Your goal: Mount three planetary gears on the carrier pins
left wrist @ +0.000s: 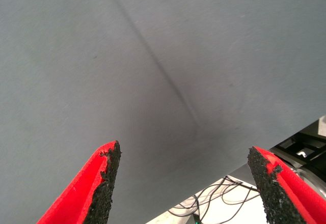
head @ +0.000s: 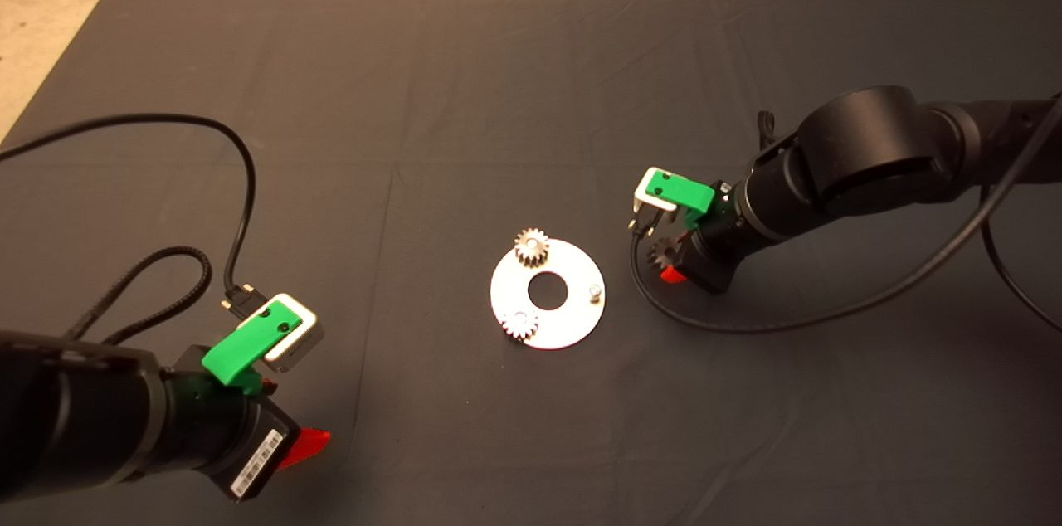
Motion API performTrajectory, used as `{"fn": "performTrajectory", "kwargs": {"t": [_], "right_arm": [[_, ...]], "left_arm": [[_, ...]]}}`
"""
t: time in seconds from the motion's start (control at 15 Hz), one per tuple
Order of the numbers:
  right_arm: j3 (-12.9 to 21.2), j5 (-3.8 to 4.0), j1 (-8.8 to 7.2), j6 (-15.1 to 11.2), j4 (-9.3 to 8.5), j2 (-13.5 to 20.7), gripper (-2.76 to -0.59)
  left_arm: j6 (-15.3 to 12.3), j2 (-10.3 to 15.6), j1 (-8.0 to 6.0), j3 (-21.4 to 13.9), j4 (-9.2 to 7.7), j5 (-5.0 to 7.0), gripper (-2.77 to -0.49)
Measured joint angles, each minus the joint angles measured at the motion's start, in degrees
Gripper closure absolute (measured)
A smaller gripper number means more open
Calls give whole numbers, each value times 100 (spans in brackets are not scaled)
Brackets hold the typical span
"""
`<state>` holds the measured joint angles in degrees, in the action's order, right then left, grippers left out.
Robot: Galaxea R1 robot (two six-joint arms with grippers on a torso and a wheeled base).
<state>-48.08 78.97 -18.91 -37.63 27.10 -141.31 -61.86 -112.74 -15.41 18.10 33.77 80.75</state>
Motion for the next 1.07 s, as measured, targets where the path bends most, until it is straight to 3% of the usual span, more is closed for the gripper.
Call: {"fn": "performTrajectory", "kwargs": {"t": [0.2, 0.53, 0.8, 1.07], "right_arm": [[56, 71, -18, -121, 1, -327, -92], [67, 85, -18, -123, -4, -931, -92], [67, 421, -18, -123, -4, -1078, -91], [23, 684, -16, -123, -6, -1084, -91]], "left_arm": [[-10, -93, 0, 0, 2, -32, -173], [-11, -88, 0, 0, 0, -27, -173], [-16, -90, 0, 0, 0, -27, -173], [-24, -90, 0, 0, 0, -29, -173]]}}
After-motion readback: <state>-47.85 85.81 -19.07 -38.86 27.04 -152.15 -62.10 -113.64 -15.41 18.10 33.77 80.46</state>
